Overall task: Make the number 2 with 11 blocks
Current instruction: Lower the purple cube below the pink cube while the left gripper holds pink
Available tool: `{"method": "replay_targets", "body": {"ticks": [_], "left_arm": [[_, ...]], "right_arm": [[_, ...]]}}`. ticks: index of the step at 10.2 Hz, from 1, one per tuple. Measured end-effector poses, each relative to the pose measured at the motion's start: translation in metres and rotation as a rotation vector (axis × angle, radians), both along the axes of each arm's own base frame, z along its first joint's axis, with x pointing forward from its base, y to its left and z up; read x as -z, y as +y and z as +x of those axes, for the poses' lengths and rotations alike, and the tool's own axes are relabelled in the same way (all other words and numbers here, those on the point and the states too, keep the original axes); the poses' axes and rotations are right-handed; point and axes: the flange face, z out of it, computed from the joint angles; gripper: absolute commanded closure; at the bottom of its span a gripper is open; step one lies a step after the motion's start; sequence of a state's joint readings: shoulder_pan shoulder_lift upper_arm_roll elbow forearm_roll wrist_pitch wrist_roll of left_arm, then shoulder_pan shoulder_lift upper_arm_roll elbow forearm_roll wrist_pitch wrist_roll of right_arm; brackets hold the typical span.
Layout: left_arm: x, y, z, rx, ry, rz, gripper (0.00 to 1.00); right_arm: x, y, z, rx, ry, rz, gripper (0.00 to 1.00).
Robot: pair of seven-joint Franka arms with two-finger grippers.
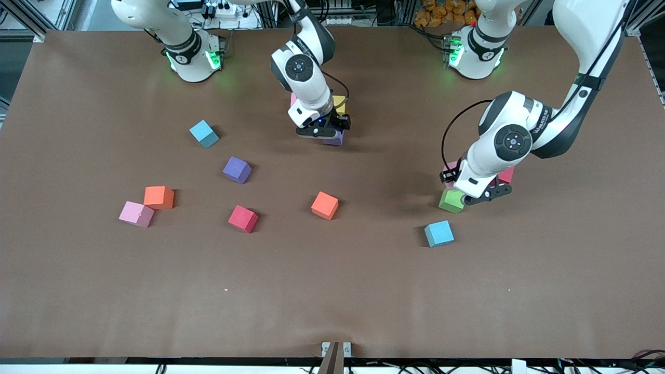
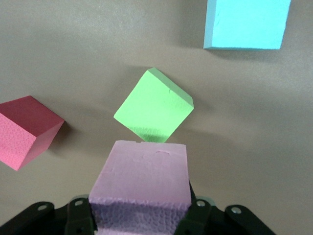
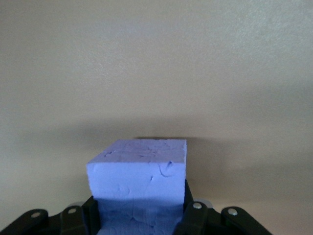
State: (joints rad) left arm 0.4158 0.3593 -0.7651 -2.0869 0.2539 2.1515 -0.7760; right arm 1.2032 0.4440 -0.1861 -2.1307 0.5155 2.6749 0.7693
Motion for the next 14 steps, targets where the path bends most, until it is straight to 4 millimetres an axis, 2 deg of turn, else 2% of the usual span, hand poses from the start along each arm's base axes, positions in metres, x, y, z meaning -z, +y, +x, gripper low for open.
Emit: {"method": "replay_targets", "body": {"ticks": [5,10,14], "left_arm": [[0.031,0.000,-0.008,-0.016,0.093,-0.008,0.78],[0.043,-0.001,-0.011,-0.033,0.121,-0.015,0.78],[0.043,-0.004,-0.011,-0.028,0.122,-0.019,0.76]], "right_arm": [[0.001,0.002,-0.004,0.003,0.001,-0.002,0.77],[0.002,0.004,-0.008,-0.004,0.004,-0.004,0.77],[0.003,0.006,-0.014,-0.016,0.015,-0.012,0.77]]}}
